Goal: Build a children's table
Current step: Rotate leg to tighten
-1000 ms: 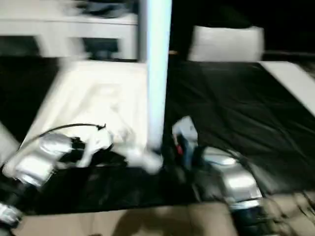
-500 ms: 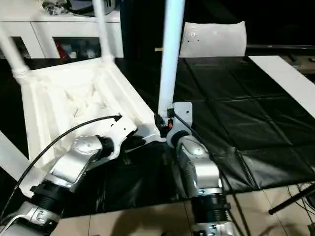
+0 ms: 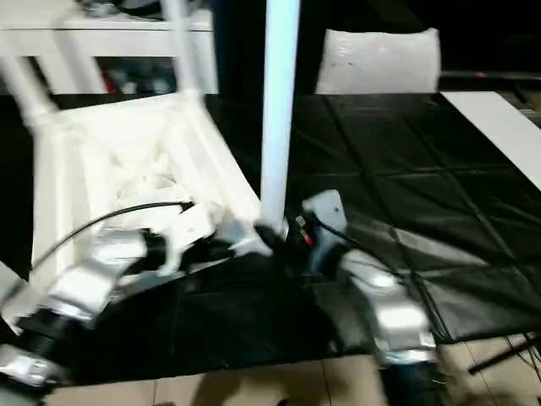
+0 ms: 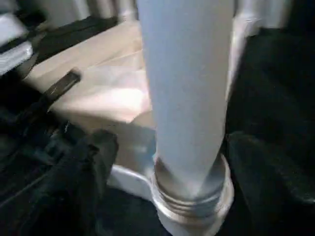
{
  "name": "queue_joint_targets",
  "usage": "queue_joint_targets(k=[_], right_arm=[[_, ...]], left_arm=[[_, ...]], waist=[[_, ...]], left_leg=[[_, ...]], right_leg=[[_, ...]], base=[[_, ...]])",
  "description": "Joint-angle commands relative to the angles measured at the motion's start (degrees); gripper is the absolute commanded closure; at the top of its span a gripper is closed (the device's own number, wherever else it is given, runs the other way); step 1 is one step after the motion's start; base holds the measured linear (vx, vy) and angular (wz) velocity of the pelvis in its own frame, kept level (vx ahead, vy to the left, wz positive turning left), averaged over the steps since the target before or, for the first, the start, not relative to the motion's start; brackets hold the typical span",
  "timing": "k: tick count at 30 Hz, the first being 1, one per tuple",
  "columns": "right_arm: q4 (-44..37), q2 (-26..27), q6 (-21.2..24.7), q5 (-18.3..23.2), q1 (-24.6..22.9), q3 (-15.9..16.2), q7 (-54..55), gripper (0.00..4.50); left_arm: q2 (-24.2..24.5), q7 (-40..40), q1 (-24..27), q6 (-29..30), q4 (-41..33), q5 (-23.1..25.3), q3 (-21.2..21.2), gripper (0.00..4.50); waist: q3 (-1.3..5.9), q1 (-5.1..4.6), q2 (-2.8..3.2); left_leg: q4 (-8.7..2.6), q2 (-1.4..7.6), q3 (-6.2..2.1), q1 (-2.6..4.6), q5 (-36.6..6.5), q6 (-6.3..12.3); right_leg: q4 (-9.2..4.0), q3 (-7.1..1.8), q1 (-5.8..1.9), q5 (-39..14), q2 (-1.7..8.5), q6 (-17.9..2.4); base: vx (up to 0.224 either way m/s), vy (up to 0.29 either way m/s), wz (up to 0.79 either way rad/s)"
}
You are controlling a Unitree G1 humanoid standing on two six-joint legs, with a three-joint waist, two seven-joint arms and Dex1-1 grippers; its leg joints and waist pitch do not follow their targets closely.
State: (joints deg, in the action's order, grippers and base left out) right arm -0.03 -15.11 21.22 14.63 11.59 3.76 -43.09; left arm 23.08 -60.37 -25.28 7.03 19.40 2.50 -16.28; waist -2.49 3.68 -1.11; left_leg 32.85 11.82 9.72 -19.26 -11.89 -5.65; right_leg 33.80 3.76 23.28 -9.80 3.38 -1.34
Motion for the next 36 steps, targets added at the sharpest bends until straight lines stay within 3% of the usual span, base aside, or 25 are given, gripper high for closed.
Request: queue_joint_targets(k=[1, 2, 6, 12, 14, 15, 23, 33, 36], right_arm=[[-2.1, -3.0, -0.9, 1.7, 0.2, 0.6, -5.9, 0.23], [-2.2, -4.4, -0.9, 2.3, 0.3, 0.8, -8.1, 0.05], [-2.8, -9.6, -0.6, 4.2, 0.8, 3.1, -17.1, 0.05], [-1.3, -14.2, -2.2, 4.1, 2.4, 6.7, -26.6, 0.05], [-0.4, -15.4, -2.7, 4.0, 3.2, 7.7, -29.2, 0.05], [-0.2, -15.7, -2.8, 3.9, 3.4, 8.0, -29.9, 0.31], [3.6, -16.9, -3.7, 3.2, 6.6, 10.3, -34.5, 0.88], [4.5, -16.8, -2.5, 4.7, 7.6, 11.6, -37.4, 1.89], [4.2, -16.5, -2.2, 4.8, 7.3, 11.8, -37.5, 1.98]], left_arm=[[1.2, -6.4, -0.6, -3.9, 0.2, -1.4, -1.9, 4.5], [1.6, -8.0, -0.7, -4.3, 0.4, -2.1, -1.9, 4.5], [3.6, -15.1, -1.4, -7.8, 2.0, -4.0, -3.1, 4.5], [5.5, -22.5, -2.9, -10.8, 3.8, -4.4, -5.7, 4.5], [5.7, -24.2, -3.6, -12.3, 4.6, -4.1, -6.3, 4.5], [5.7, -24.7, -3.8, -12.8, 4.9, -4.0, -6.5, 4.5], [5.3, -28.1, -5.2, -15.2, 6.3, -4.0, -8.1, 4.5], [5.5, -29.4, -5.5, -16.9, 7.5, -3.5, -8.7, 4.5], [5.5, -29.3, -5.5, -17.1, 7.8, -3.5, -8.7, 4.5]], waist=[[2.99, 0.26, -0.02], [2.99, 0.47, -0.03], [3.1, 1.51, -0.22], [3.11, 2.1, -0.67], [3.08, 2.45, -0.41], [3.1, 2.55, -0.46], [3.3, 3.28, -0.76], [3.19, 3.94, -0.75], [3.21, 3.96, -0.76]], left_leg=[[-3.49, 1.22, 0.09, -0.15, -8.9, 3.06], [-3.5, 1.27, 0.1, -0.18, -8.8, 3.08], [-3.39, 1.4, 0.14, -0.03, -8.2, 3.34], [-3.34, 1.42, 0.19, -0.11, -7.7, 3.06], [-3.28, 1.46, 0.17, -0.08, -8.1, 3.01], [-3.28, 1.48, 0.21, 0.0, -8.1, 2.96], [-3.07, 1.62, 0.27, -0.07, -7.1, 2.77], [-3.08, 1.64, 0.23, 0.02, -8.8, 2.04], [-3.11, 1.64, 0.16, -0.03, -8.6, 1.85]], right_leg=[[-3.91, -2.85, -3.12, -14.7, 4.09, -8.8], [-3.76, -2.91, -3.13, -14.5, 4.1, -8.9], [-3.5, -2.95, -3.12, -13.6, 4.25, -9.1], [-3.27, -2.86, -3.18, -13.9, 4.23, -9.3], [-3.35, -2.84, -3.1, -14.8, 4.37, -9.3], [-3.42, -2.84, -3.08, -14.8, 4.35, -9.3], [-2.72, -2.72, -3.24, -11.7, 4.39, -10.8], [-3.16, -2.74, -3.04, -16.1, 4.48, -9.2], [-3.13, -2.72, -3.11, -16.2, 4.44, -8.9]], base=[[0.0, 0.0, 0.0], [0.0, 0.0, 0.0], [0.0, 0.0, 0.0], [0.0, 0.0, 0.0], [0.0, 0.0, 0.0], [0.0, 0.0, 0.0], [0.0, 0.0, 0.0], [0.0, 0.0, 0.0], [0.0, 0.0, 0.0]])
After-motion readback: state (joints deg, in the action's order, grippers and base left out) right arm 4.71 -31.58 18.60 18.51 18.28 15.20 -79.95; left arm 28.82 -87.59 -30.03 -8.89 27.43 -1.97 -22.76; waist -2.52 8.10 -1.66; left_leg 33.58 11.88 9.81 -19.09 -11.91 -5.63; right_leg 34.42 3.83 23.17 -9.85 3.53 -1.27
